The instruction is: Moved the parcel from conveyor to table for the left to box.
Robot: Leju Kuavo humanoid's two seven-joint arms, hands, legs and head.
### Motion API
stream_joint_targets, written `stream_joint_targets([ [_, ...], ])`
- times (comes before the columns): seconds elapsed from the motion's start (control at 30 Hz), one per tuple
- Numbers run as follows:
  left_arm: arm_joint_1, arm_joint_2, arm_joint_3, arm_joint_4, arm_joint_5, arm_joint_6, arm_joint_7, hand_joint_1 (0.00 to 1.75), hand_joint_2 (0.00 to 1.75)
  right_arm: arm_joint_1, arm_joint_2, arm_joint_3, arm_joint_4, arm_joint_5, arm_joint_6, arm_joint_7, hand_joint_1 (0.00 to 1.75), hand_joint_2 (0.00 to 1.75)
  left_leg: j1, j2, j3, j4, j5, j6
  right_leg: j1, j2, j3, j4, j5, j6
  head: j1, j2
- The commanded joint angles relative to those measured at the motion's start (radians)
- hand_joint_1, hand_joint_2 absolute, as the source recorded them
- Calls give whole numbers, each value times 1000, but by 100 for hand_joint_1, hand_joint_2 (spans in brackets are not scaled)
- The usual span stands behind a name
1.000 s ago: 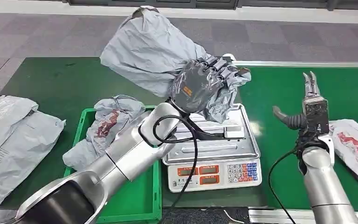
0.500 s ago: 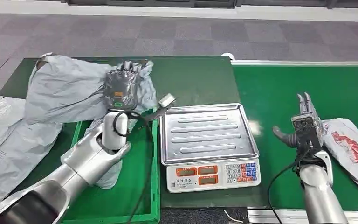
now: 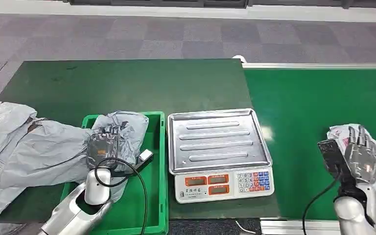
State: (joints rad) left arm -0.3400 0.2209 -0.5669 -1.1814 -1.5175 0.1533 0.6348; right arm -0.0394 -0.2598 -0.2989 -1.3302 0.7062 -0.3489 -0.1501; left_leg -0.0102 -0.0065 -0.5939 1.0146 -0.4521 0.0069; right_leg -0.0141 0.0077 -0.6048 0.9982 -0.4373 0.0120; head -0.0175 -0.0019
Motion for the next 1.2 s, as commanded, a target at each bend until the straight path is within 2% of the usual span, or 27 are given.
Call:
stream_joint_targets([
  [0.03,94,-17,63,-117,-53,39,-16,0,175,108,59,-244,-40,198,-29,63,0,175,1,-3,2,-1,-1,-1,1,-4,3,-1,-2,-1,0,0],
  [0.4,99,-19,74,-118,-53,59,-19,0,175,98,64,-249,-36,229,-22,72,0,175,1,0,2,-1,-1,-2,1,-2,3,-1,-1,-1,0,0],
  [0.5,118,-23,91,-145,-53,75,-14,0,175,58,60,-293,74,365,-56,119,0,175,1,1,4,-2,-1,-2,1,-2,4,-2,-1,-1,0,0],
  [0.57,100,-14,80,-138,-53,76,3,0,175,26,54,-302,148,409,-70,134,0,175,2,2,7,-4,-2,-3,2,-1,7,-4,-1,-1,0,0],
  [0.6,97,-28,98,-132,-53,87,-8,0,175,6,51,-311,197,421,-74,140,0,175,2,1,3,-1,-1,-2,2,-2,4,-2,0,-1,0,0],
  [0.7,78,-104,208,-105,-53,205,-127,0,175,-42,29,-330,349,453,-74,147,0,175,3,0,6,-4,-1,-2,3,-2,8,-5,0,-1,0,0],
  [0.8,64,-227,350,-63,42,240,-378,0,175,-101,24,-325,458,428,-69,124,0,175,3,0,4,-2,0,-2,3,-3,6,-4,0,0,0,0],
  [0.83,33,-261,360,-18,287,147,-572,0,175,-138,12,-315,517,395,-51,106,0,175,3,0,4,-2,0,-2,3,-3,6,-5,1,0,0,0],
  [0.87,-6,-284,362,41,393,114,-638,0,175,-177,-1,-301,578,383,-60,97,0,175,2,0,3,-1,0,-1,2,-2,5,-4,1,0,0,0],
  [0.9,-25,-288,357,68,401,114,-640,0,175,-192,-6,-294,596,384,-65,99,0,175,1,0,2,-1,0,0,1,-2,4,-2,1,0,0,0],
  [0.93,-51,-335,408,106,670,55,-799,0,175,-250,-10,-276,669,396,-82,97,0,175,2,1,3,-1,0,-1,2,-1,5,-3,1,0,0,0],
  [1.0,-64,-337,401,122,802,7,-840,0,175,-299,-16,-251,735,417,-135,124,0,175,0,2,2,0,1,0,0,1,3,-2,3,1,0,0],
  [1.1,-41,-327,405,66,850,54,-849,0,175,-275,-24,-260,731,402,-158,130,0,175,1,4,3,-1,1,-1,1,2,4,-3,4,1,0,0],
  [1.2,-36,-322,405,52,854,52,-848,0,175,-269,-26,-263,729,397,-158,124,0,175,0,1,3,0,1,-1,0,-1,4,-2,3,1,0,0],
])
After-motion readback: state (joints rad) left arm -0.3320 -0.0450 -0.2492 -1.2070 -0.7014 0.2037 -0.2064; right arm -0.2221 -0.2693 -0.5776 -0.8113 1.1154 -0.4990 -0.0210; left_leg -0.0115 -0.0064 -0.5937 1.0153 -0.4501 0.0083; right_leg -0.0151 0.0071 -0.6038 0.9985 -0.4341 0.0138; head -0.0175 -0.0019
